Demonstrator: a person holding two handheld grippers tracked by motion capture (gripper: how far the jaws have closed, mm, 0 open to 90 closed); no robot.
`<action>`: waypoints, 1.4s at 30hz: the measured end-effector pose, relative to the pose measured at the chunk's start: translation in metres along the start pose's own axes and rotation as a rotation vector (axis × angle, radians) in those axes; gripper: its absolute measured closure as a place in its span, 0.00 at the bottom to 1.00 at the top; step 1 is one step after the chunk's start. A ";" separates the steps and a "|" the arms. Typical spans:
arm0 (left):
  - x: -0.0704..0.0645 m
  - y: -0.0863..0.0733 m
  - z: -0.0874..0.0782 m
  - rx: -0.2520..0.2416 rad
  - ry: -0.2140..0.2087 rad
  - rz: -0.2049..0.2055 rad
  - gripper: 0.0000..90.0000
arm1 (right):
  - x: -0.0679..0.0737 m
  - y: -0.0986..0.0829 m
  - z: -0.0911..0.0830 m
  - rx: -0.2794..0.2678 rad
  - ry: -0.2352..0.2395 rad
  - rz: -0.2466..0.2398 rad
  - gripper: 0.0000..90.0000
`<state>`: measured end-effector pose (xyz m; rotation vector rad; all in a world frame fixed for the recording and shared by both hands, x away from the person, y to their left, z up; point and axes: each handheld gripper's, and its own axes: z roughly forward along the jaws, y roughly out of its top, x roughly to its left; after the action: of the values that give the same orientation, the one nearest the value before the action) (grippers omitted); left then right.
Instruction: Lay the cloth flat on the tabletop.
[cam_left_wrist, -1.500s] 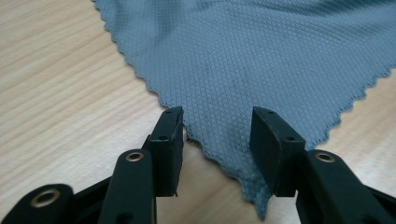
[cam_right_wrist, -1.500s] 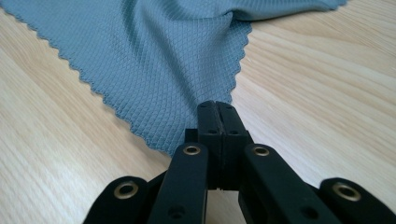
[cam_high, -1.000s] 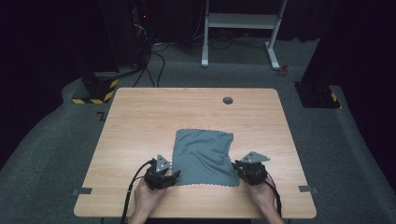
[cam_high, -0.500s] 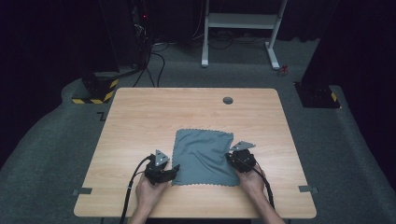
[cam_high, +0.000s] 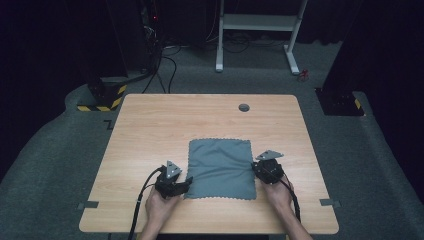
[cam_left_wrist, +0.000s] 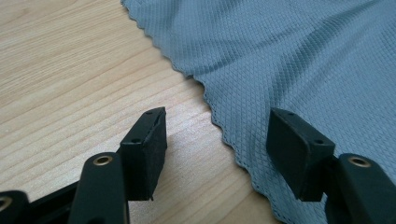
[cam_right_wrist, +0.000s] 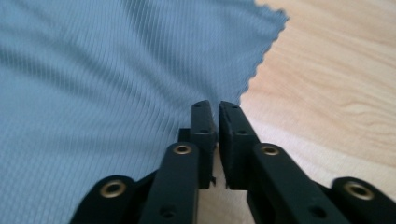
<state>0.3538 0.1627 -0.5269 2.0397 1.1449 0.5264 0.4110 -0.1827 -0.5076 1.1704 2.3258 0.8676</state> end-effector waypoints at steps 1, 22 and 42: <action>0.000 0.000 0.000 0.001 -0.002 0.000 0.43 | -0.002 0.003 0.000 -0.013 -0.002 0.009 0.88; 0.048 0.084 0.068 0.100 0.041 -0.050 0.60 | -0.034 0.049 0.045 -0.053 0.001 0.097 0.96; 0.052 0.109 0.097 0.171 0.002 -0.039 0.91 | -0.047 0.065 0.072 0.020 -0.024 0.126 0.99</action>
<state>0.5042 0.1324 -0.5077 2.1566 1.2660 0.4237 0.5171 -0.1659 -0.5125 1.3406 2.2670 0.8699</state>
